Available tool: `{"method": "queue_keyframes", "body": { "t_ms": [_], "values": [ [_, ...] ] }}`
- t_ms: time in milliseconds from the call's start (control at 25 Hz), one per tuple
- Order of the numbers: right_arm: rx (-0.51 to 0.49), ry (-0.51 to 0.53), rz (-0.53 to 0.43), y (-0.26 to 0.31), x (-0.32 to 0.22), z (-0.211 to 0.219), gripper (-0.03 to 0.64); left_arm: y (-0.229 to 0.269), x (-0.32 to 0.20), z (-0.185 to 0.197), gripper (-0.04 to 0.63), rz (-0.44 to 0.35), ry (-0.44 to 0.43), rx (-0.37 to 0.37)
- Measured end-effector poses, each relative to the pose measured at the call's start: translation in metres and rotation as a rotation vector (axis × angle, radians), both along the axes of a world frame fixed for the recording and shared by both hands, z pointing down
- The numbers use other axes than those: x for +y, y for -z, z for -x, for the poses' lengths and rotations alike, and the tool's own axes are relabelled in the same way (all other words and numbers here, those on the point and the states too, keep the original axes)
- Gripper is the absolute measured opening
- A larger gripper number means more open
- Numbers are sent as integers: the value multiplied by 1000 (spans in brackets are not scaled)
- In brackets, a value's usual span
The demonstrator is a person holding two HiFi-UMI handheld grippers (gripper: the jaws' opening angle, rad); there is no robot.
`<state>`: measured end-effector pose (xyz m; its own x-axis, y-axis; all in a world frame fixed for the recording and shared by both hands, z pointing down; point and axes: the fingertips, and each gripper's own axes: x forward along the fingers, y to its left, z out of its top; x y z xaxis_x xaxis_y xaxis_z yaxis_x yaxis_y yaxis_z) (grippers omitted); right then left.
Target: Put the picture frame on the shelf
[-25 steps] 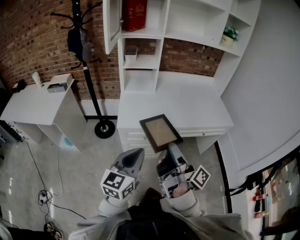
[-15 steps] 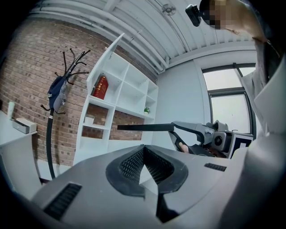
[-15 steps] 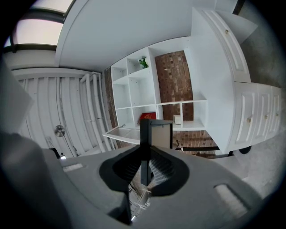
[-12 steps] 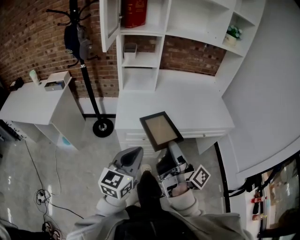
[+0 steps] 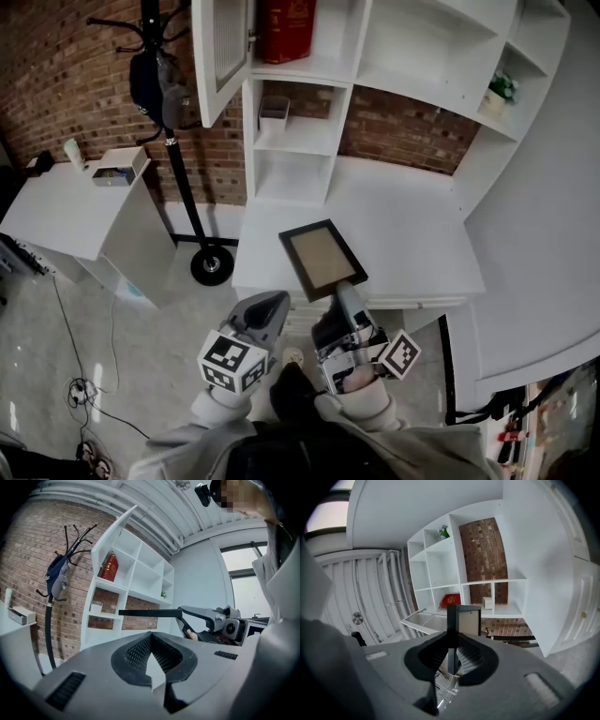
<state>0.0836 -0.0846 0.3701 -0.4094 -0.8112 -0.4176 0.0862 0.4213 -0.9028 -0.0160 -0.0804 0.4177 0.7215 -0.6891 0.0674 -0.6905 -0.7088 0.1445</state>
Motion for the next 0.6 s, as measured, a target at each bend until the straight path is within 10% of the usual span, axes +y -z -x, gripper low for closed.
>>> {"method": "queue_keyframes", "body": {
  "t_ms": [600],
  "values": [
    [-19,56,0,-1,-170,-17,55,7,-167,-15,3,-2,70,-4]
  ]
}}
